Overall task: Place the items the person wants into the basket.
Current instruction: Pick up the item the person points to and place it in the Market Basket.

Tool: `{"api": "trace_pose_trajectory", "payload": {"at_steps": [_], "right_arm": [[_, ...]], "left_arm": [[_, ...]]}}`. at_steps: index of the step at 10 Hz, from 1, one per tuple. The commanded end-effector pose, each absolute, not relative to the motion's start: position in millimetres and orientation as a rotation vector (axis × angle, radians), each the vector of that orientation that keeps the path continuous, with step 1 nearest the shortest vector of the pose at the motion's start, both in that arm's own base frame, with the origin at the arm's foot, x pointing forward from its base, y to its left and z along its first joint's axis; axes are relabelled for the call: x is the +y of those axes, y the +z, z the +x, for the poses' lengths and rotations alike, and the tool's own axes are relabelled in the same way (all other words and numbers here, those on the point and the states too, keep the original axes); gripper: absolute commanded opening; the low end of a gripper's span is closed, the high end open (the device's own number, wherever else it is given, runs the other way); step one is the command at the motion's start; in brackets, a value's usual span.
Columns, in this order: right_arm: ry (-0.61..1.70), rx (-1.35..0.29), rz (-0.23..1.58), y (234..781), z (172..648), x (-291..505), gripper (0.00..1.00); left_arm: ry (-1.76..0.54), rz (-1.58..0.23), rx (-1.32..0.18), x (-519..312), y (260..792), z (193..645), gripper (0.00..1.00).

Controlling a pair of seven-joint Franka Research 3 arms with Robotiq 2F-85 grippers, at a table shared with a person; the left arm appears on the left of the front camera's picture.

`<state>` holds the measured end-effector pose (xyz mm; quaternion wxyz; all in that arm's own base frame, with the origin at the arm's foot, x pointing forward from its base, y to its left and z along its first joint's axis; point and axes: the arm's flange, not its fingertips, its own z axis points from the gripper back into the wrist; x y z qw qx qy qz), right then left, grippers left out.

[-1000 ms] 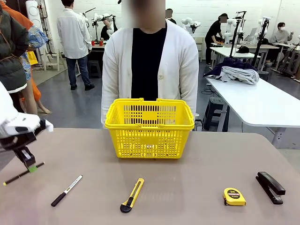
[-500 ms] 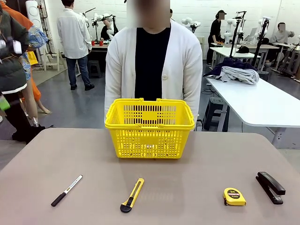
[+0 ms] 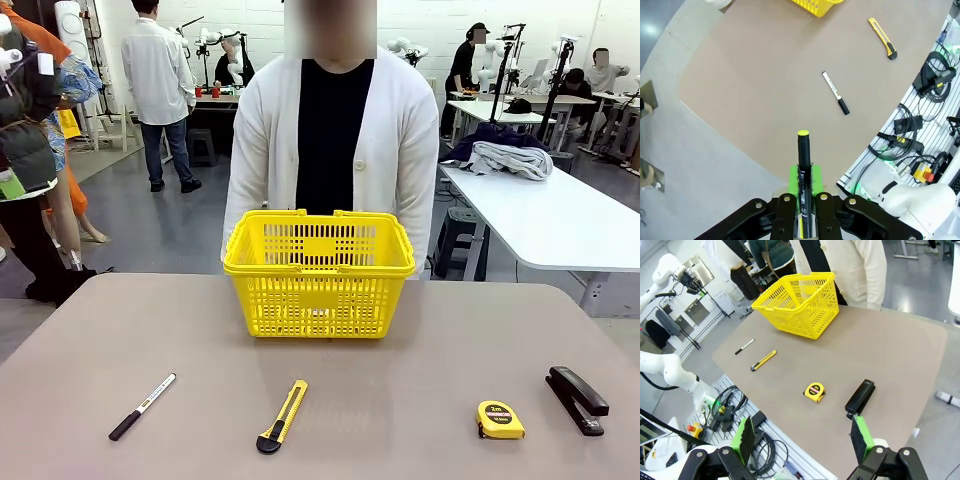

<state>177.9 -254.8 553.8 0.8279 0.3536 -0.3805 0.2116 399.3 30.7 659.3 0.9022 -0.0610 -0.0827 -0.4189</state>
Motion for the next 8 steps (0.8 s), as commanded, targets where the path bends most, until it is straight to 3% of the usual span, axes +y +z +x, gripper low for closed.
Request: {"api": "trace_pose_trajectory", "payload": {"at_steps": [1, 8], "right_arm": [[0.457, -0.824, 0.759, 555.3, 177.8, -254.8, 1.0], [0.457, -0.824, 0.759, 555.3, 177.8, -254.8, 1.0]], "left_arm": [[-0.878, -0.137, -0.187, 33.8, 656.8, 397.9, 0.0], [-0.866, -0.128, -0.168, 30.8, 657.6, 399.5, 0.0]]}}
